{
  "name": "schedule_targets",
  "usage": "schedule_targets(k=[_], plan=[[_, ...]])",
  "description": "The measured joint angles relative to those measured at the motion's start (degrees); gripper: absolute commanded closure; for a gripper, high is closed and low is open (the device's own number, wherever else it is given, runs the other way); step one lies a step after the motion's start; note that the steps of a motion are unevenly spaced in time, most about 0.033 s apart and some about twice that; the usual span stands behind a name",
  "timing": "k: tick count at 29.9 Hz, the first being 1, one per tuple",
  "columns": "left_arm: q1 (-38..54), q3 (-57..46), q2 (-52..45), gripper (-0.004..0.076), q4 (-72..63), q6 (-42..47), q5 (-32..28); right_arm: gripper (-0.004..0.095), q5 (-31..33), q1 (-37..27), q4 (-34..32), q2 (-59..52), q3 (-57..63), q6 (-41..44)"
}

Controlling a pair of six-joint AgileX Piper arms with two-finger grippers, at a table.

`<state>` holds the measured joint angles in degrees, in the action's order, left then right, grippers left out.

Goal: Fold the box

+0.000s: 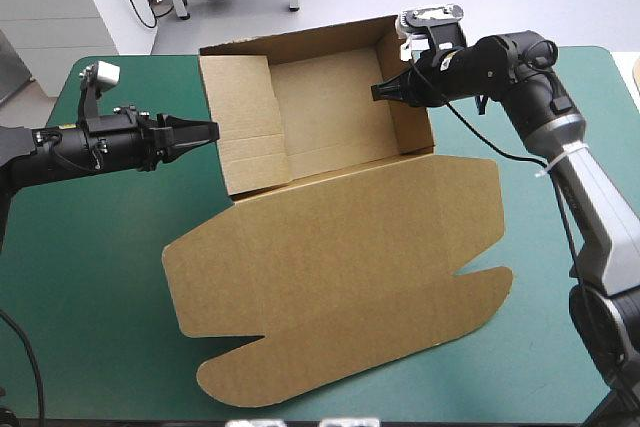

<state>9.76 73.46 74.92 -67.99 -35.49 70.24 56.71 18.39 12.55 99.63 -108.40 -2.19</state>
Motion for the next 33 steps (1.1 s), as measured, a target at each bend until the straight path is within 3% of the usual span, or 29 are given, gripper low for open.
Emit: schedule_targets(k=[5, 13, 27, 30, 33], plan=[[0.0, 0.0, 0.0, 0.0302, 4.71, 1.19, 0.07, 0.0927, 0.4, 0.5, 0.0, 0.0, 0.0, 1.08], [-1.44, 0.0, 0.0, 0.0302, 13.06, 5.99, -0.68, 0.0927, -0.67, 7.21, -6.95, 1.18, 0.0, 6.52], [-13.52, 0.0, 0.0, 0.031, 44.11, 28.58, -13.16, 0.0927, -1.74, 14.8, -12.55, 1.96, 0.13, 10.98], [-13.97, 0.0, 0.0, 0.0421, 45.59, 30.44, -14.1, 0.0927, -0.88, 15.07, -12.55, 1.96, 0.13, 11.62], [-13.97, 0.0, 0.0, 0.072, 45.99, 30.99, -14.3, 0.0927, 0.19, 15.13, -13.5, 1.96, 0.13, 12.01]])
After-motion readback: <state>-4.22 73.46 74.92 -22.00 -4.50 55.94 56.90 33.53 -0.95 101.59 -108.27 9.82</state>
